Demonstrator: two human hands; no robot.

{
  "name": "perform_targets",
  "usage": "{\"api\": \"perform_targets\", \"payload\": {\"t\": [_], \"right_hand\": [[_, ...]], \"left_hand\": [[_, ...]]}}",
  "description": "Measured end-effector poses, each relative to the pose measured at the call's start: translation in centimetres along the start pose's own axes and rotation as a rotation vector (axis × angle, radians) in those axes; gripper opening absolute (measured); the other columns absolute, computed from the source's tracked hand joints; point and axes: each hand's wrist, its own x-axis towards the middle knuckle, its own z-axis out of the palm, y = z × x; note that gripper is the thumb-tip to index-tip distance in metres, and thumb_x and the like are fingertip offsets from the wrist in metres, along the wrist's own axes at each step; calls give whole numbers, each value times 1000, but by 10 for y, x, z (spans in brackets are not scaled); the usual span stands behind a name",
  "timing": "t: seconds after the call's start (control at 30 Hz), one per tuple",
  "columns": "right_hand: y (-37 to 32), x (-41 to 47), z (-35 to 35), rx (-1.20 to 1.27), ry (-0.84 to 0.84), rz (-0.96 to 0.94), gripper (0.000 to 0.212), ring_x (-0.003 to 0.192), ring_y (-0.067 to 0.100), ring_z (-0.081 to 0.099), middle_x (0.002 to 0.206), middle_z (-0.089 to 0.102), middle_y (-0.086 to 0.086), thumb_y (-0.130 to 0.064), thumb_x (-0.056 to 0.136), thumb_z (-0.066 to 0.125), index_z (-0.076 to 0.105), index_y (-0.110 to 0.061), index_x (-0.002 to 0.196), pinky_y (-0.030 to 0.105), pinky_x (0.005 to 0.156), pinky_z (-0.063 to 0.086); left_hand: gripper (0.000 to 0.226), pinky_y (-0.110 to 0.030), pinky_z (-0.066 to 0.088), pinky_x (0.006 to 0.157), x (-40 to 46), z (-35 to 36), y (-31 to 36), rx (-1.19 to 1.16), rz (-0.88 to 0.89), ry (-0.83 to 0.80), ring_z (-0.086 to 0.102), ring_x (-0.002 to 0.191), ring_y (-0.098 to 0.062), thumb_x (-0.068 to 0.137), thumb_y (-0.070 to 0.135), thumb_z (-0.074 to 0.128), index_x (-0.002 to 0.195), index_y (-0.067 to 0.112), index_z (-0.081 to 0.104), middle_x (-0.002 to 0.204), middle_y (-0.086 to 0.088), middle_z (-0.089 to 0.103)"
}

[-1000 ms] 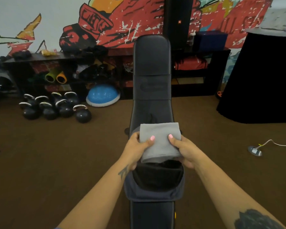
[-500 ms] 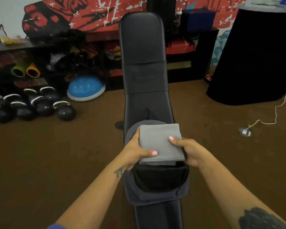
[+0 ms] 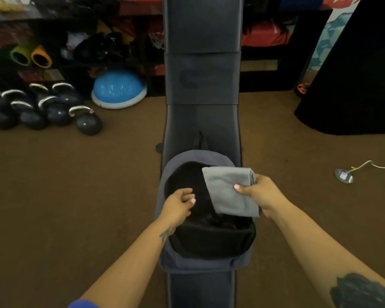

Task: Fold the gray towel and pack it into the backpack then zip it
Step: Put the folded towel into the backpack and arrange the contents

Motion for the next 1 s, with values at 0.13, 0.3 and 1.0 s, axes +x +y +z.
{"api": "perform_targets", "payload": {"t": [0.13,0.3,1.0], "right_hand": [[-1,40,7,-394,30,-179,28,102,32,61,107,68,18,-12,85,67,64,-1,111,43,87,47],[5,78,25,-628,-4,-270,22,100,30,62,102,69,15,-13,87,66,66,-6,107,46,91,49],[27,134,52,-880,-12,-452,41,92,31,64,106,69,12,3,92,44,62,-16,124,44,81,52]], "left_hand": [[39,-27,42,99,32,8,-11,239,29,122,54,112,-15,91,6,55,129,10,50,127,-5,58],[51,-35,39,108,61,20,-23,593,77,86,48,127,-26,87,16,63,135,12,46,137,-10,51],[13,-38,40,87,87,38,-69,1325,213,8,58,98,-23,92,23,53,102,20,61,105,-4,60]]}}
